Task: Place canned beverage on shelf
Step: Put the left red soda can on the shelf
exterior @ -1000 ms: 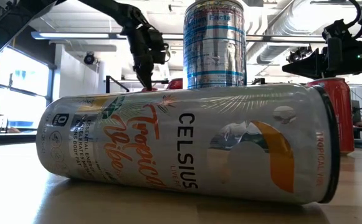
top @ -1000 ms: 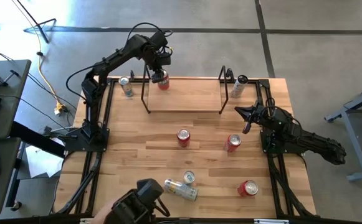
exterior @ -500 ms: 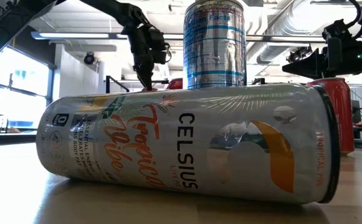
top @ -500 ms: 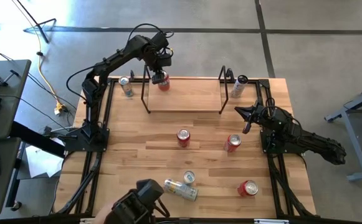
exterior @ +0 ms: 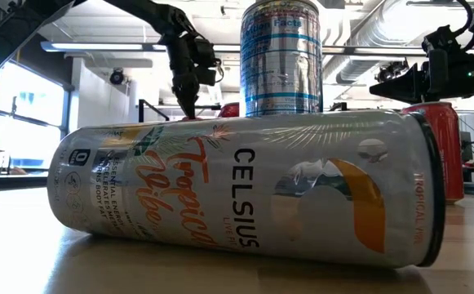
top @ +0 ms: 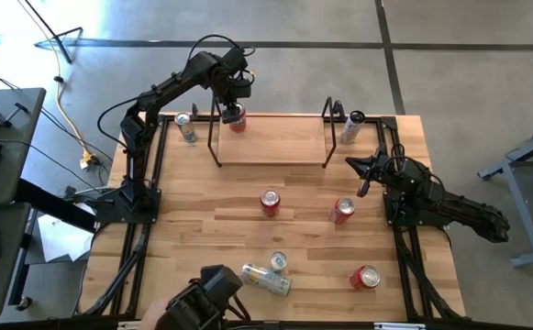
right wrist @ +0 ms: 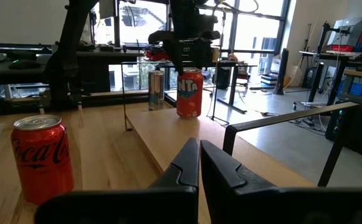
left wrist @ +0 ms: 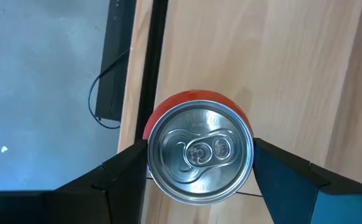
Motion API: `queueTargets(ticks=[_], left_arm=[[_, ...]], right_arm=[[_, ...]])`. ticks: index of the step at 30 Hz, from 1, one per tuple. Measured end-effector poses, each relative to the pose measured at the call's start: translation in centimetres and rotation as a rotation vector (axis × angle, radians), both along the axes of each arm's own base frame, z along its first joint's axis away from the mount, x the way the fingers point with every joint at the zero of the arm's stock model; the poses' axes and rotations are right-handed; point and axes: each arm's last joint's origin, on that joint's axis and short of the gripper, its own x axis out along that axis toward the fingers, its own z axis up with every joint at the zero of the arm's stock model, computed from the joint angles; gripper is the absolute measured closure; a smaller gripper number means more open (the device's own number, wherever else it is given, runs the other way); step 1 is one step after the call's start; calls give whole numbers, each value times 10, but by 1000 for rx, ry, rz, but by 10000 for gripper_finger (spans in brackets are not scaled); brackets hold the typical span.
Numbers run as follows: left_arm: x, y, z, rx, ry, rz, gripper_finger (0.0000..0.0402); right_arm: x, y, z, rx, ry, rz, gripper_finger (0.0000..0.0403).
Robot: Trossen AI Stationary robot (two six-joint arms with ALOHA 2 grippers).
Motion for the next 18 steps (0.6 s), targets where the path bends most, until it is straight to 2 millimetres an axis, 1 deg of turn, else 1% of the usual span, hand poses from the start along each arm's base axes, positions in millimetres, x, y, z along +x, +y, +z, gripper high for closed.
queueTargets(ticks=[4, 11, 14, 18], left_arm=[[3, -4, 0, -3, -1, -13, 128], [5, -3, 1, 15, -8, -5, 91], [5, -3, 0, 21, 2, 3, 88], [5, -4, 2, 80, 52, 21, 87]], right_arm=[[0, 0, 0, 0, 0, 0, 402], [0, 0, 0, 0, 0, 0, 402], [0, 0, 0, 0, 0, 0, 402], [0, 0, 0, 0, 0, 0, 402]])
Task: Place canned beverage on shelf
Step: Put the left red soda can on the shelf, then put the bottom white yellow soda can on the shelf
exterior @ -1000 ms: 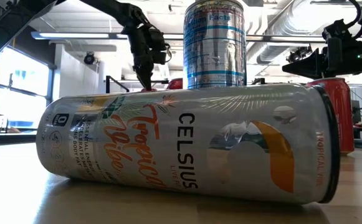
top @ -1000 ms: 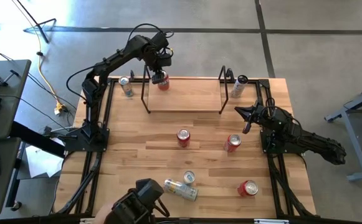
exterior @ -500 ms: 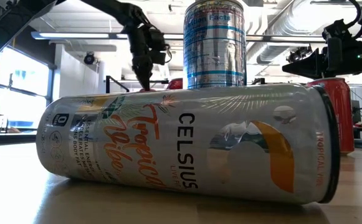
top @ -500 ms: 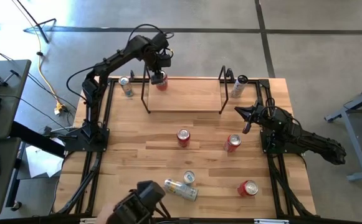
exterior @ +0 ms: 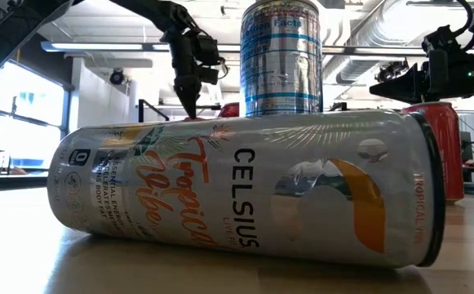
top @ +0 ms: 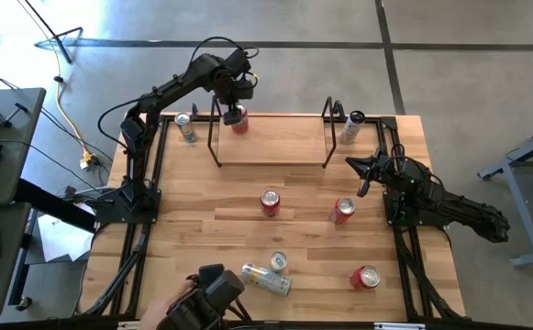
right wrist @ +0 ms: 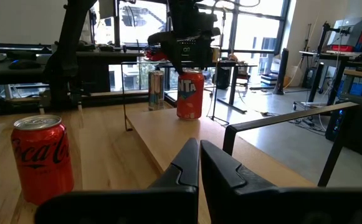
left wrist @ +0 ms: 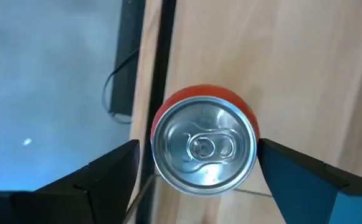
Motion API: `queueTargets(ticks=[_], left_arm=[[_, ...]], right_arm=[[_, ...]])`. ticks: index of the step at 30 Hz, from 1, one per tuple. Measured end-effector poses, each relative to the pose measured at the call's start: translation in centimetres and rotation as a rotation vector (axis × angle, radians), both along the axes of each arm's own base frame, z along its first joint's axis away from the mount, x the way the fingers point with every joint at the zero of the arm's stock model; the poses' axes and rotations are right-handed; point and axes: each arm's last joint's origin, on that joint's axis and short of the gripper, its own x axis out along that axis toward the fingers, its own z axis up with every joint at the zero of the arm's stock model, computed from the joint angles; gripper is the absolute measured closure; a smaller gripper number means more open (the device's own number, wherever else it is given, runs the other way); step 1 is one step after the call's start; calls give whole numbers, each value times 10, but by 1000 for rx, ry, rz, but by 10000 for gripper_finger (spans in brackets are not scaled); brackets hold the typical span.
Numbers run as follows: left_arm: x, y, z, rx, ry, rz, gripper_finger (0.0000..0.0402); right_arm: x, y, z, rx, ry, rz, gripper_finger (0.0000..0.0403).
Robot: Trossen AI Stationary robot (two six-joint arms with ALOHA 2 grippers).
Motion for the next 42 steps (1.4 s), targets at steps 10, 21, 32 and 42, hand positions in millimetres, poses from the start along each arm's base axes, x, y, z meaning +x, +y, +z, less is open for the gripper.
queueTargets(ticks=[10, 21, 32, 42], left_arm=[[-12, -15, 38, 93, -79, 54, 87], [-33, -52, 64, -267, -532, -133, 87], [-58, -120, 44, 37, -805, -97, 87], [-92, -173, 12, 105, -1042, -79, 87]], right_arm=[[0, 0, 0, 0, 0, 0, 402], [0, 0, 0, 0, 0, 0, 402], [0, 0, 0, 0, 0, 0, 402], [0, 0, 0, 0, 0, 0, 402]])
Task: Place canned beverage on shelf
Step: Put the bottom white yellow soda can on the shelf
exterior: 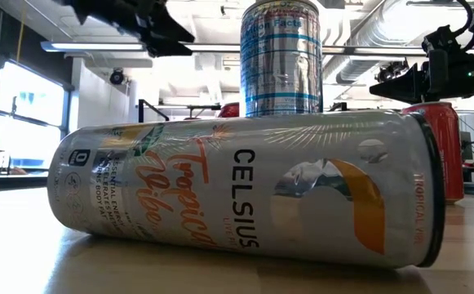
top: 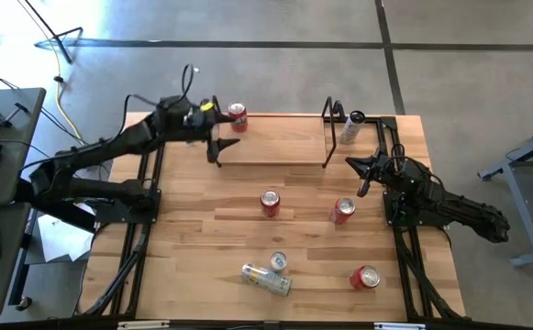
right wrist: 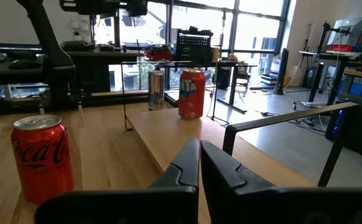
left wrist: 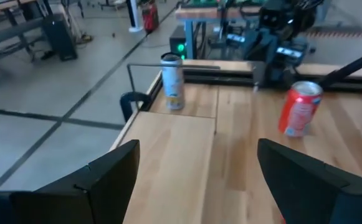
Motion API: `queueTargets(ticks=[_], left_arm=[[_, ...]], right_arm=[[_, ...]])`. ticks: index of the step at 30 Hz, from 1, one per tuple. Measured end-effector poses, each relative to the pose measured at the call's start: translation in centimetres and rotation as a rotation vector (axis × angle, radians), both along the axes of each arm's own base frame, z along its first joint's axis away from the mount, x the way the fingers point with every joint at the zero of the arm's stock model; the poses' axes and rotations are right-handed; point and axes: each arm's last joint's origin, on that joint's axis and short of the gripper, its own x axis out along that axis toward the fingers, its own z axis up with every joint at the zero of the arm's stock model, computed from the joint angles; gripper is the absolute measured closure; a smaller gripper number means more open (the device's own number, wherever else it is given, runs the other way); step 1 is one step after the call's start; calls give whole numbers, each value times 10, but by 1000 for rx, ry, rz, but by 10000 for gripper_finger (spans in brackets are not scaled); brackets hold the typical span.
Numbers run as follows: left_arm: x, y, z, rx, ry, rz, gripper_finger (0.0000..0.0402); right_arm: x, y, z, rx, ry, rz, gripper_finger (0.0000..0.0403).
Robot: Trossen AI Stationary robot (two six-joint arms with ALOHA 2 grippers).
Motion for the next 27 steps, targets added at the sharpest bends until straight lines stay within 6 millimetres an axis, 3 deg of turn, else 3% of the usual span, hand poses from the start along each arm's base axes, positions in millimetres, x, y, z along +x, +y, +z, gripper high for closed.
queueTargets(ticks=[7, 18, 22, 27], left_arm=[[-8, -23, -24, -41, -30, -63, 87], [4, -43, -43, -54, 43, -118, 93], [10, -59, -40, 69, 48, -29, 132], [17, -87, -34, 141, -8, -101, 219]], right_arm=[[0, 0, 0, 0, 0, 0, 402], [0, 0, 0, 0, 0, 0, 402], [0, 0, 0, 0, 0, 1, 402], [0, 0, 0, 0, 0, 0, 402]])
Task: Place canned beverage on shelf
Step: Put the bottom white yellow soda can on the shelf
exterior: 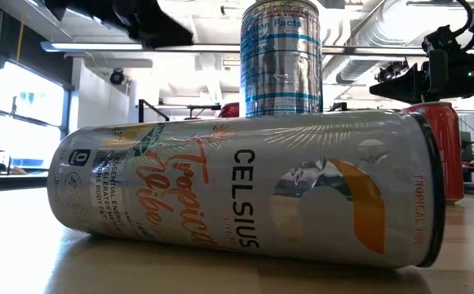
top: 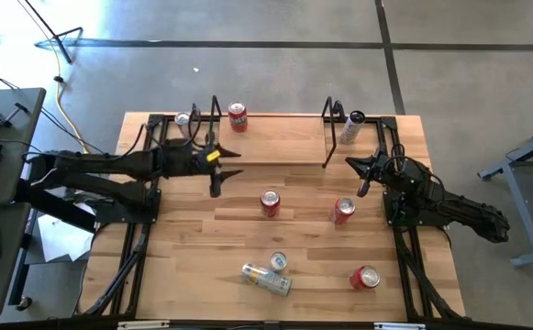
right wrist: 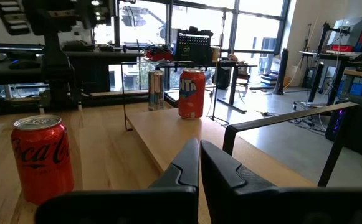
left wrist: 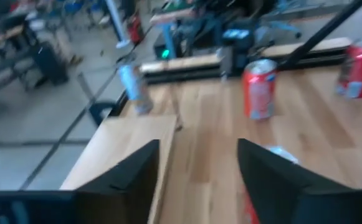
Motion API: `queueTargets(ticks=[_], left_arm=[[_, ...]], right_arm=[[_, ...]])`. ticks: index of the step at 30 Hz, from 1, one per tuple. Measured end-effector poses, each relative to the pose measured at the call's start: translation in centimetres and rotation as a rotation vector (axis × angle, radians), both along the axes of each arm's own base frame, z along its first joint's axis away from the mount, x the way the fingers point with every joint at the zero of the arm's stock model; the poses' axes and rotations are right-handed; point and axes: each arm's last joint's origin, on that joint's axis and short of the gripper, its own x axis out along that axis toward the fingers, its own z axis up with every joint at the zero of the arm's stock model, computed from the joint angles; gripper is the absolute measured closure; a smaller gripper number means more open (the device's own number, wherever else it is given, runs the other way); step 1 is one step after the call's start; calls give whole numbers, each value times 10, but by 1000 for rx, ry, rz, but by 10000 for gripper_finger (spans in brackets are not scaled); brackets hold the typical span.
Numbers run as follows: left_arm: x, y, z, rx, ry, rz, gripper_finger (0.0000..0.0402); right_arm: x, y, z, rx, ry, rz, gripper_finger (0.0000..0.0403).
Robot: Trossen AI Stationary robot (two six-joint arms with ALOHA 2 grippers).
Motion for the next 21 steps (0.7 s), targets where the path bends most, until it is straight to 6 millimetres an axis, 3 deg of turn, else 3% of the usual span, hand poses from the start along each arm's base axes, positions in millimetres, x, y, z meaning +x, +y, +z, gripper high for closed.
queueTargets(ticks=[9, 15, 17, 21], left_arm=[[-2, -40, -3, -38, 36, -164, 390], [-4, -65, -11, -50, 20, -169, 397], [-6, -70, -17, -110, -8, -167, 400], [-7, -70, -33, -243, 95, -118, 392]], right_arm=[[0, 0, 0, 0, 0, 0, 402], [0, 0, 0, 0, 0, 0, 402], [0, 0, 0, 0, 0, 1, 402], [0, 0, 0, 0, 0, 0, 402]])
